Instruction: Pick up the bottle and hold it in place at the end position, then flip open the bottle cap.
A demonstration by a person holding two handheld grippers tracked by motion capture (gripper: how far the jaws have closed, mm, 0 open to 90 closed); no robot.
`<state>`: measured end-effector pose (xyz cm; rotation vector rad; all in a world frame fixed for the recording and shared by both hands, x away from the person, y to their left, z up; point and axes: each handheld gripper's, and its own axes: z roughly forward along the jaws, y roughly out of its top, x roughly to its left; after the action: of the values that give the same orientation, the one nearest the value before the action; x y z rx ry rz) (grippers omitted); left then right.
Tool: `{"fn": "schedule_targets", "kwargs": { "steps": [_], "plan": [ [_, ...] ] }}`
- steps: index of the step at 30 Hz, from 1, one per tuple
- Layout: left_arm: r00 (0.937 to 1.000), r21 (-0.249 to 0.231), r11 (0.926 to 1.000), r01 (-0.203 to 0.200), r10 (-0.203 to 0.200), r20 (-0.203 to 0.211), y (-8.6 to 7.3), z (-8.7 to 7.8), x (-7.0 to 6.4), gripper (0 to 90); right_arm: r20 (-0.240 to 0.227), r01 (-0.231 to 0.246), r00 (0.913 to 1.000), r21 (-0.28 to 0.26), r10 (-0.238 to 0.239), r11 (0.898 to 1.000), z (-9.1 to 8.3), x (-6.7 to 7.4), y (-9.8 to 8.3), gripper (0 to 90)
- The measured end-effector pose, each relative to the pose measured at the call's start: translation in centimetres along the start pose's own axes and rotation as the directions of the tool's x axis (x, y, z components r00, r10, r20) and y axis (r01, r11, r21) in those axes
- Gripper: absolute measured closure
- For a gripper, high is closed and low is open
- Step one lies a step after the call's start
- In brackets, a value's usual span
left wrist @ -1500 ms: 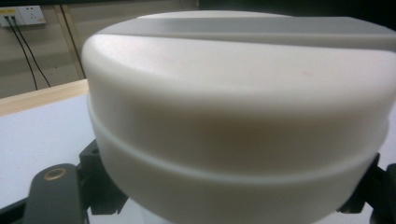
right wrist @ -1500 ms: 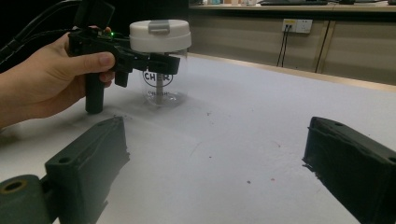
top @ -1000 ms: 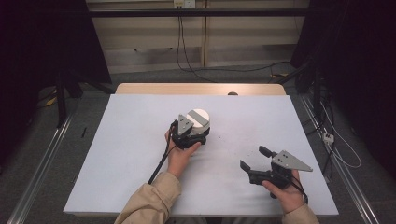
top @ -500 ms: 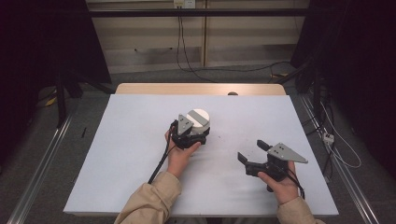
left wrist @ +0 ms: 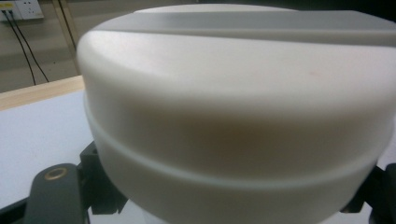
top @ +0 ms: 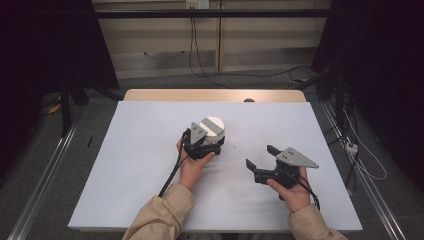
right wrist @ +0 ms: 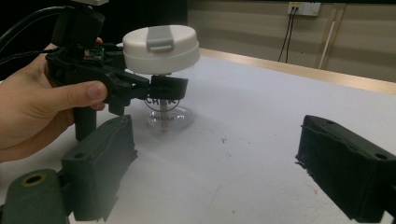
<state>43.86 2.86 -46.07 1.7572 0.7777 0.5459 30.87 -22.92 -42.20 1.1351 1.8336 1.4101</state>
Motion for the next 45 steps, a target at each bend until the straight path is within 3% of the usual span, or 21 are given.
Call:
{"fn": "schedule_targets", "kwargs": {
  "steps": [15, 38, 45],
  "plan": [
    [1.0000, 0.001, 1.0000, -0.004, 0.004, -0.001, 0.0, 0.0, 0.0, 18.7, -0.009, 0.011, 0.9999, 0.025, -0.011, 1.000, 2.4, 1.3, 1.1, 9.1],
    [1.0000, 0.001, 1.0000, -0.004, 0.004, -0.004, 0.0, 0.0, 0.0, 18.7, -0.028, 0.028, 0.9993, 0.051, -0.027, 0.998, 4.0, 2.1, 1.6, 9.3],
    [1.0000, 0.001, 1.0000, -0.004, 0.004, -0.004, 0.0, 0.0, 0.0, 18.7, -0.034, 0.034, 0.9989, 0.058, -0.032, 0.998, 4.6, 2.3, 1.7, 15.3]
  ]
}}
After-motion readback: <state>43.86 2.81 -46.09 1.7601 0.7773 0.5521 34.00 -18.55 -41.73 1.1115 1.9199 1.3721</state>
